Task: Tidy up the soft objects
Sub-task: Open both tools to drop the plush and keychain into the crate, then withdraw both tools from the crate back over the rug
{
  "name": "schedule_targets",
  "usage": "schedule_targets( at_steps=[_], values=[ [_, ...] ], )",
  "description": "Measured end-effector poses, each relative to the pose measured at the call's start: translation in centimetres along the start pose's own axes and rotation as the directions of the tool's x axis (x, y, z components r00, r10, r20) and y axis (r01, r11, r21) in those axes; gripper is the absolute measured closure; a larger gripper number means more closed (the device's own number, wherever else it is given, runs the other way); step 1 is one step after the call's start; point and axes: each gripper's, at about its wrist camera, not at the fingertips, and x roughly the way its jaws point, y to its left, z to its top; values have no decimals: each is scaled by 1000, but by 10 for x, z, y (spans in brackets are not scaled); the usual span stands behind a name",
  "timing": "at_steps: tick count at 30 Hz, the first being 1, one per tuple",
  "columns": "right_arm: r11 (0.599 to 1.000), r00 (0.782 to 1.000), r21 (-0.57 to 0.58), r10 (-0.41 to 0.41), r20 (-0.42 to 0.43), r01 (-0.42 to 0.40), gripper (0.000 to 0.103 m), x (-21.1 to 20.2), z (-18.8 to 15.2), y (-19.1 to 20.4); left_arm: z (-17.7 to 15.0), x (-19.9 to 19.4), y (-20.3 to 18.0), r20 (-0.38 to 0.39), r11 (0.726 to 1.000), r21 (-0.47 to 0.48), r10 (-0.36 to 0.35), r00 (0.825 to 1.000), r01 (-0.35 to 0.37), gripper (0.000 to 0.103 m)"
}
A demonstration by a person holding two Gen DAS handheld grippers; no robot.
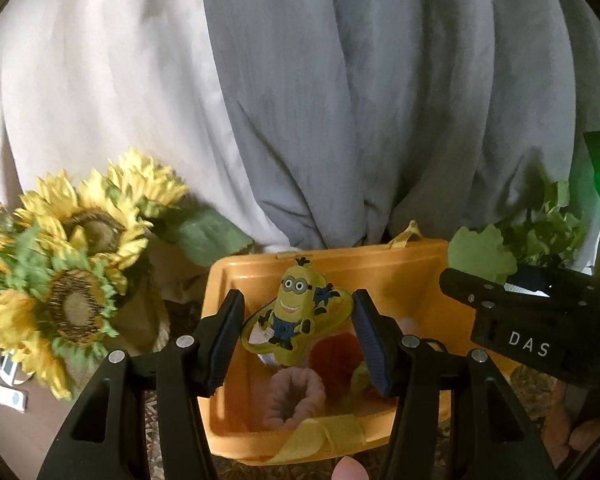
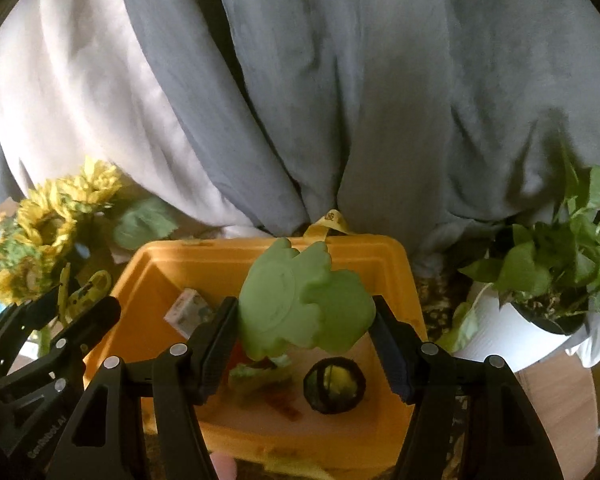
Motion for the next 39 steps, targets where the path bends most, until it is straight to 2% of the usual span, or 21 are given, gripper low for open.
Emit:
schedule_targets(
  at_steps=[4, 7, 17, 27, 39],
  values=[
    [1000, 999, 0, -3, -49, 3, 34, 16, 3, -2, 2, 19, 3, -55, 1000, 3, -10, 998, 10, 47],
    [1000, 997, 4, -7, -72, 8, 30, 23, 5, -4, 2, 26, 3, -69, 1000, 5, 0, 998, 0, 33],
    [998, 998, 24, -49, -34, 49, 29, 2, -1, -8, -3, 18, 2, -71, 1000, -13, 21, 997, -22, 32],
    [996, 997, 74, -55, 49, 51, 29, -56, -16, -11, -8, -37, -5, -18, 999, -35, 31, 999, -32, 32],
    [994, 989, 105, -52, 138, 37, 29, -124, -49, -13, -27, -109, -24, 27, 996, -43, 85, 996, -83, 31]
  ],
)
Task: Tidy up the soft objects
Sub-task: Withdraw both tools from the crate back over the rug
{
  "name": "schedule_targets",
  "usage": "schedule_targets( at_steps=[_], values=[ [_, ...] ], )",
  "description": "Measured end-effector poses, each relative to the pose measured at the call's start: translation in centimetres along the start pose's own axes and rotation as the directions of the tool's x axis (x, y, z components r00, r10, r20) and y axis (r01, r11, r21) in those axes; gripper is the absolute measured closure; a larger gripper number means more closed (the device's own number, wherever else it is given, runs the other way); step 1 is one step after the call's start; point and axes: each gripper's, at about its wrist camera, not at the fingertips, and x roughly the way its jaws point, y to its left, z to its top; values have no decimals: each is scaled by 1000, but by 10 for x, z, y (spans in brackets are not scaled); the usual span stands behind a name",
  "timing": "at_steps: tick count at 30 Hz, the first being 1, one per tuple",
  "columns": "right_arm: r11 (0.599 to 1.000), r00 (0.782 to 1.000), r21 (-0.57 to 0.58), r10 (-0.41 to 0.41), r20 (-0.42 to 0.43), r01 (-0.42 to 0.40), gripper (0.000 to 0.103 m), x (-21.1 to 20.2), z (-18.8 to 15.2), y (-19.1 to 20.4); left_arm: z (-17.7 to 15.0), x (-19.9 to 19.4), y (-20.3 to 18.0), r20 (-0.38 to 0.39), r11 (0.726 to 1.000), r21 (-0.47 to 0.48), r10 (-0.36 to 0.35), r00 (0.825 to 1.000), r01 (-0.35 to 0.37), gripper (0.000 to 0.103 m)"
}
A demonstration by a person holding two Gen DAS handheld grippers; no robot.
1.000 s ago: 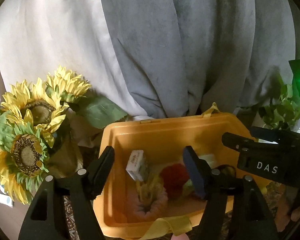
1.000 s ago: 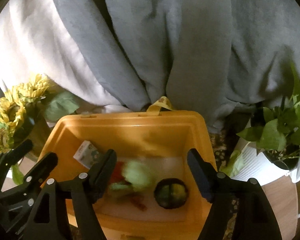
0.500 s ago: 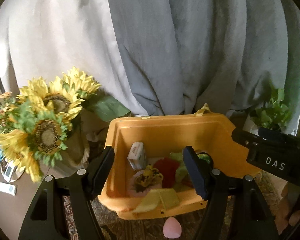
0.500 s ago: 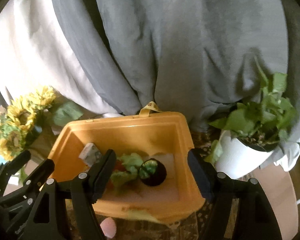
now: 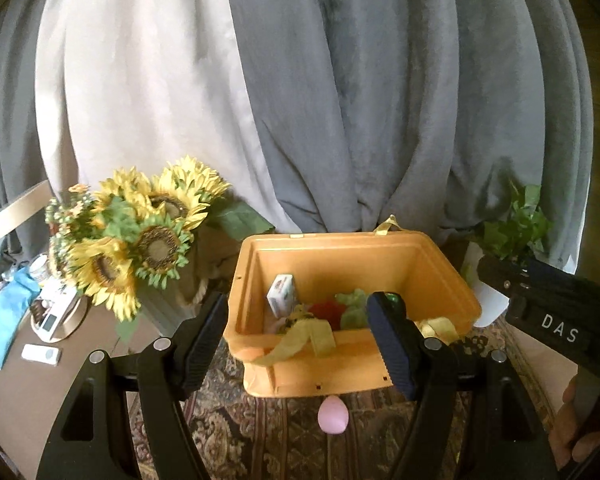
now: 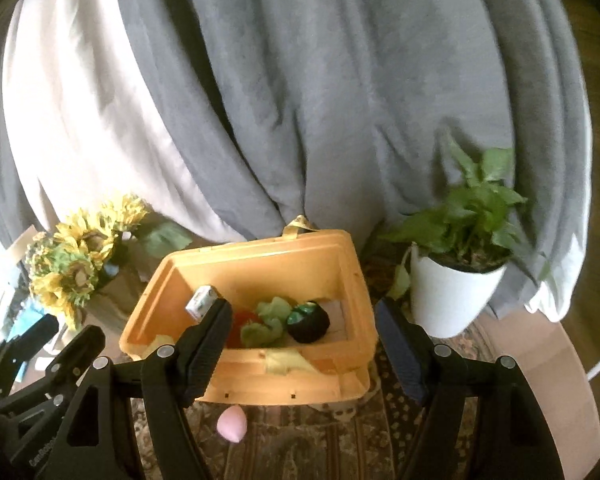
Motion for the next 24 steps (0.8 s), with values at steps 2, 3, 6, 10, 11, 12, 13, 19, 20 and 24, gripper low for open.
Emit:
schedule_targets(
  at_steps=[2, 3, 6, 10, 11, 12, 13, 19, 20, 24],
  values=[
    [1000, 1000, 7, -4, 8, 4, 29, -11, -7, -5, -6, -10, -3, 0, 1000, -1, 7, 1000, -7, 31],
    [1000, 1000, 9, -3, 10, 3, 29, -15, -10, -7, -8, -13, -5, 0, 1000, -1, 9, 1000, -9, 31],
    [1000, 1000, 9, -7, 14, 6, 29, -28, -20, -14, -19, -26, -12, -1, 1000, -9, 16, 1000, -16, 31],
    [1000, 1000, -2, -18, 23, 18, 29, -43, -35, -23, -32, -39, -20, -11, 999, -36, 22, 1000, -23, 31],
    [1000, 1000, -2, -20, 21, 20, 29, -46, -39, -26, -37, -41, -22, -18, 999, -46, 24, 1000, -25, 31],
    [1000, 1000, -1, -20, 19, 20, 29, -48, -42, -27, -41, -43, -24, -26, 998, -54, 24, 999, -26, 31],
    [1000, 1000, 0, -19, 16, 19, 29, -50, -45, -30, -46, -45, -26, -35, 998, -64, 24, 999, -26, 31],
    [999, 999, 14, -37, -11, 37, 29, -59, -62, -41, -67, -49, -35, -69, 996, -78, 24, 997, -30, 31],
    [999, 999, 24, -41, -14, 41, 29, -61, -64, -43, -68, -49, -37, -71, 997, -76, 23, 997, -28, 31],
    [996, 998, 60, -58, -17, 59, 29, -69, -73, -45, -73, -51, -38, -67, 998, -67, 3, 998, -8, 31]
  ],
)
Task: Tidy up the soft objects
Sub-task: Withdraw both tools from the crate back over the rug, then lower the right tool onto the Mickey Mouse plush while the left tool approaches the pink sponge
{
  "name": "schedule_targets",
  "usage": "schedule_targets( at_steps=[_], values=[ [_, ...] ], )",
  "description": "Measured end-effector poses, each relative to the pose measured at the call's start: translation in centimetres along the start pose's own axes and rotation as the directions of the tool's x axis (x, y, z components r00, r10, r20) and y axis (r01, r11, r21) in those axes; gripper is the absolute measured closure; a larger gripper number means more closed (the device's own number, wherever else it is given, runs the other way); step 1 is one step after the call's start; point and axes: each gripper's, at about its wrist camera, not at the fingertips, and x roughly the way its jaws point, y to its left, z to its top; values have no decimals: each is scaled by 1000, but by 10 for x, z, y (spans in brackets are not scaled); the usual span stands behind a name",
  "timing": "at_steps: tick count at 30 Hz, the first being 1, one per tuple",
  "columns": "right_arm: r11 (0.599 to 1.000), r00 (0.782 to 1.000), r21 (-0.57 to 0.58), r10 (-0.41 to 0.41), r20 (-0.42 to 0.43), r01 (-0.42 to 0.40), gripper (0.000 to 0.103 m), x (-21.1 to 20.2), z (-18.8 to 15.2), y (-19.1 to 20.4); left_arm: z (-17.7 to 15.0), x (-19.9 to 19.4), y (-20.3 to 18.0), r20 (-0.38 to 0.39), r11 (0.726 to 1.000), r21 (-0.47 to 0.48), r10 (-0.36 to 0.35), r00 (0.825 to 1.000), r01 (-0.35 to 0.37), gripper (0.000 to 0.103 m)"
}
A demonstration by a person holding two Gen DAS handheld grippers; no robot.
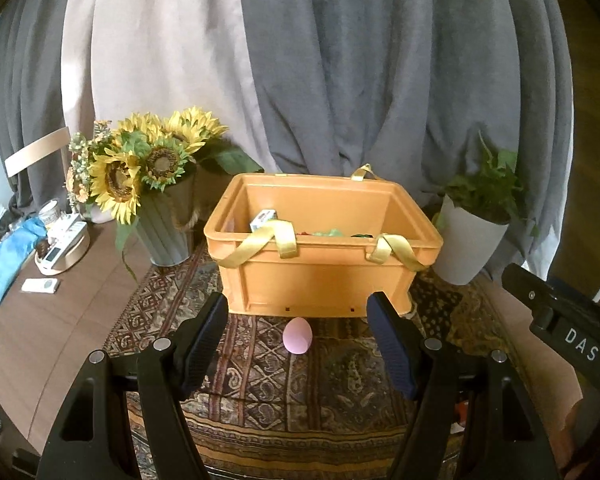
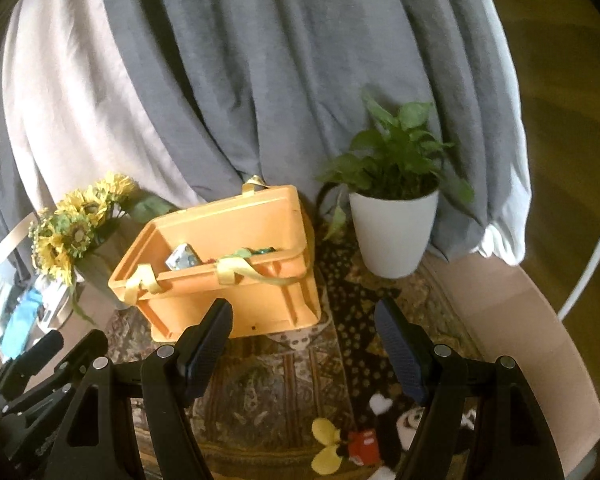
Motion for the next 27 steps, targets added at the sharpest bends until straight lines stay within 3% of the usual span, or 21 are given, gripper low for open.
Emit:
schedule_targets(
  at_steps=[7, 14, 20, 27],
  values=[
    [996, 996, 12, -85, 37, 85, 29, -10, -8, 13, -5, 3, 12, 14, 998, 26, -49, 999, 48, 31],
    [970, 974, 115, -221, 54, 214, 29, -17, -24, 31, -4, 15, 33, 3, 987, 114, -117, 993, 116, 31],
    [915, 933, 219, -356, 45, 339, 29, -22, -53, 51, -10, 30, 56, -20, 972, 159, -174, 985, 175, 31],
    [851, 887, 294, -461, 22, 434, 29, -26, -78, 64, -19, 47, 71, -48, 951, 190, -239, 970, 244, 31]
  ],
)
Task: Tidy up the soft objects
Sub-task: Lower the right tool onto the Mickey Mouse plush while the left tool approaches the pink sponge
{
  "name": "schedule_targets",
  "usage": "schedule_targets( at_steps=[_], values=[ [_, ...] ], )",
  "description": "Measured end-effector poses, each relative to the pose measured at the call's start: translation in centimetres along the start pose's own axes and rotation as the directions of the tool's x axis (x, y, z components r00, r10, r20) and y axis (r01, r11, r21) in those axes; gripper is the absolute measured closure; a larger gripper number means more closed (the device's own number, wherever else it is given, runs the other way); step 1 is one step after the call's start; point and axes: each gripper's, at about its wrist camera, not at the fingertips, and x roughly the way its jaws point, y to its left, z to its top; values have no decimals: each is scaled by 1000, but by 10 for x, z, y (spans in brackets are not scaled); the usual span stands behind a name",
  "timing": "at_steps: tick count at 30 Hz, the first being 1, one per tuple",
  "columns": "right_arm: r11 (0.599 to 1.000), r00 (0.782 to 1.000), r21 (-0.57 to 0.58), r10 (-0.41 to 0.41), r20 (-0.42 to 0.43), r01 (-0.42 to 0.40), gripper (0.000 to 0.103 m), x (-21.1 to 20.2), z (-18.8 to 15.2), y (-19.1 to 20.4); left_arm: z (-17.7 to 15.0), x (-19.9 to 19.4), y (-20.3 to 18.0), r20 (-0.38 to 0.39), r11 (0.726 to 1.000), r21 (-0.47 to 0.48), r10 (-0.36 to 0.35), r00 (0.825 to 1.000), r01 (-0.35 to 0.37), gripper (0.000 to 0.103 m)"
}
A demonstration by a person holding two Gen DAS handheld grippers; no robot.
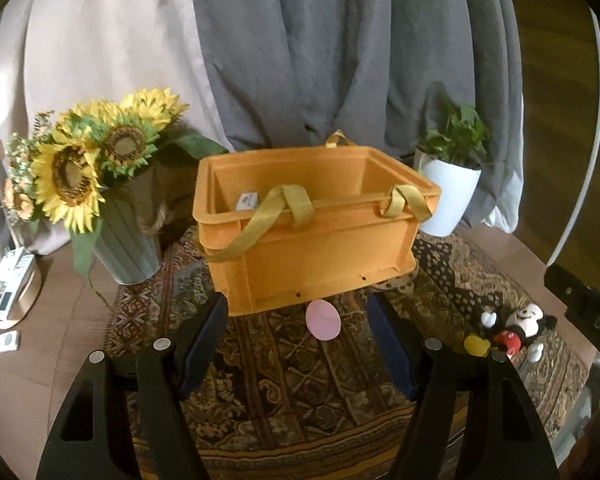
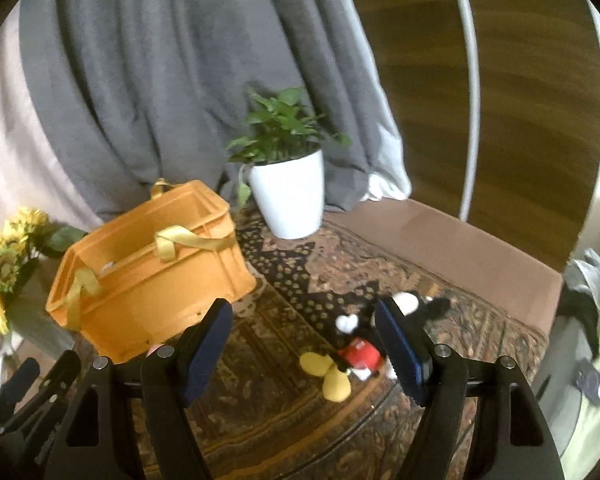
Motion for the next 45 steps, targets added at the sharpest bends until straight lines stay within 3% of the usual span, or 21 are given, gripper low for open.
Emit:
schedule_targets(
  at_steps=[5, 12, 24, 34, 45],
  values=[
    [998, 998, 25, -58, 6, 58, 29, 0, -11, 2, -4, 15, 2, -11, 999, 19, -45, 999, 45, 31],
    [988, 993, 110, -106, -57, 112, 29, 21, -23, -3, -6, 44, -1, -51, 995, 45, -90, 995, 92, 31],
    [966, 979, 215, -103, -179, 141, 29, 69, -39, -20, -21, 92, -10, -164, 993, 49, -97, 982, 106, 31],
    [948, 963, 267, -107, -247, 174, 29, 110, -44, -28, -21, 132, -14, -223, 998, 11, -61, 973, 65, 32],
    [931, 944, 259, -184, -273, 256, 29, 131, -44, -36, -27, 164, -25, -288, 999, -20, -47, 956, 43, 38]
  ],
)
